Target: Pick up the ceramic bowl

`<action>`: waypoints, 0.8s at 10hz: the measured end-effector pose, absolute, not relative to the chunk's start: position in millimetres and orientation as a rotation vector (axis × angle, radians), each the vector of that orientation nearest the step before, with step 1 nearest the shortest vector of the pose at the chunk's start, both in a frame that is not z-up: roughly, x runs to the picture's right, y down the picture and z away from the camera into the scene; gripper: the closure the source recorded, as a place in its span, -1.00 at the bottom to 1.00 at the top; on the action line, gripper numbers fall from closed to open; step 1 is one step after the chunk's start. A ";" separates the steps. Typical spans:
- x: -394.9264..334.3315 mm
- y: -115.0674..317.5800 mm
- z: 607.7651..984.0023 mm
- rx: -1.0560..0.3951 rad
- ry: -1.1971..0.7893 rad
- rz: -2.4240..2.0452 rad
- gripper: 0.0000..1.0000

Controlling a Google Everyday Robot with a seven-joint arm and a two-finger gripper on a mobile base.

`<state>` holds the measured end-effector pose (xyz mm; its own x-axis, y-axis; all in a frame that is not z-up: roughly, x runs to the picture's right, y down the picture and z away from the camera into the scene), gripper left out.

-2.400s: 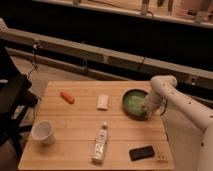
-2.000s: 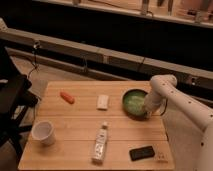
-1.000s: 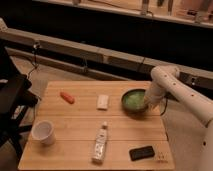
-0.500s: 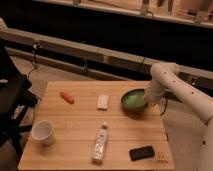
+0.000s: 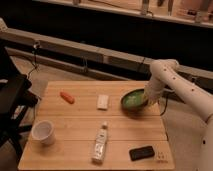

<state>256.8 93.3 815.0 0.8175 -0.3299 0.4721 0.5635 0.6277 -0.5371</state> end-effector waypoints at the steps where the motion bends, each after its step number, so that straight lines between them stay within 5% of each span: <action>1: 256.5 90.5 812.2 -0.728 -0.346 -0.525 1.00; 8: 253.4 80.5 800.7 -0.728 -0.346 -0.530 1.00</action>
<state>253.4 80.5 800.7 0.8148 -0.3347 0.4733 0.5678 0.6250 -0.5356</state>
